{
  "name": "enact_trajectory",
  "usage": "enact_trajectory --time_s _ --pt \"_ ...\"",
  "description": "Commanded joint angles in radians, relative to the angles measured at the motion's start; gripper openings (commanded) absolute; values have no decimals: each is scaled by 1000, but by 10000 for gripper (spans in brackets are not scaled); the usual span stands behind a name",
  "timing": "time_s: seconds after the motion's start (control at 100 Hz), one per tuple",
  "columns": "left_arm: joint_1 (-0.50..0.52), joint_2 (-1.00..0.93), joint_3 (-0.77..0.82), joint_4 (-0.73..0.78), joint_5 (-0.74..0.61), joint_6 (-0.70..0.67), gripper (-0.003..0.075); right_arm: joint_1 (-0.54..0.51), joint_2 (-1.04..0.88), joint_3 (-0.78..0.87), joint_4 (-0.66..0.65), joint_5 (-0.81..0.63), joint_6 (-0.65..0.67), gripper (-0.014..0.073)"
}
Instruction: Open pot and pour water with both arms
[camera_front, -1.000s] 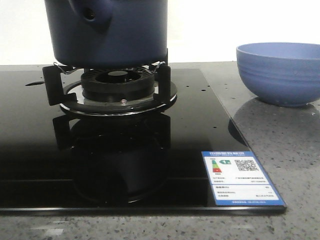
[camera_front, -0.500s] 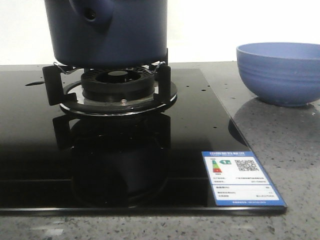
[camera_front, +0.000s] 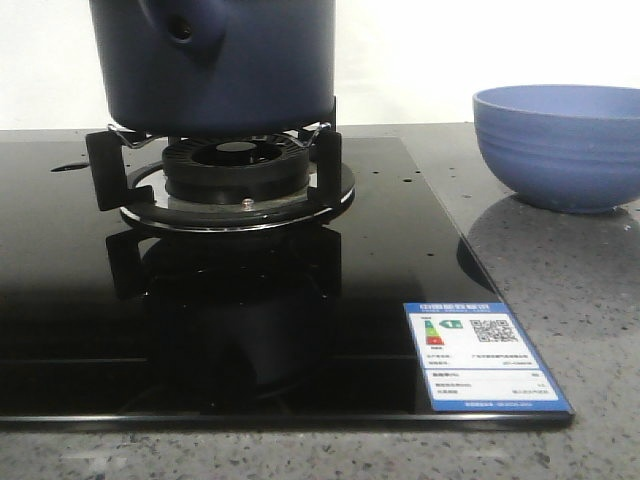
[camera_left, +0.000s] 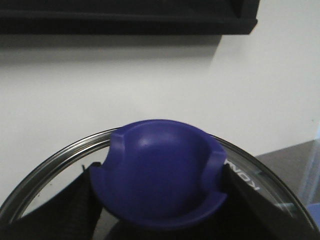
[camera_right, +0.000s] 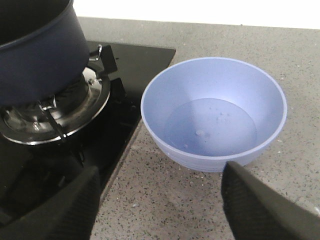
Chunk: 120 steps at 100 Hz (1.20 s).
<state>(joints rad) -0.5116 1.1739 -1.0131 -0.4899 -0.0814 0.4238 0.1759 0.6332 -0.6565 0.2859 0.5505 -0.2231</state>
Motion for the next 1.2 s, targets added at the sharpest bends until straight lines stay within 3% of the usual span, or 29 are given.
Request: enact_trajectory --time_s 0.0,0.41,0.64,0.88,0.97,1.12,1.19 --pt "49 -65 -35 2 -69 -2 396 -21 52 -72 -18 -21 -10 458" --pt "320 -175 -35 9 81 -2 396 -235 501 -472 -19 248 9 426" --pt "376 -194 -35 9 98 -2 396 -304 775 -678 -37 435 13 425" --pt "376 -194 -35 9 100 -2 396 -309 936 -723 -68 495 13 415" --pt "376 -194 -35 9 100 -2 396 -309 963 -723 -58 497 13 326" --pt "376 -194 -35 9 100 -2 396 -309 971 -723 -57 497 13 20" --pt "376 -194 -35 9 100 -2 396 -309 971 -738 -54 504 13 -67"
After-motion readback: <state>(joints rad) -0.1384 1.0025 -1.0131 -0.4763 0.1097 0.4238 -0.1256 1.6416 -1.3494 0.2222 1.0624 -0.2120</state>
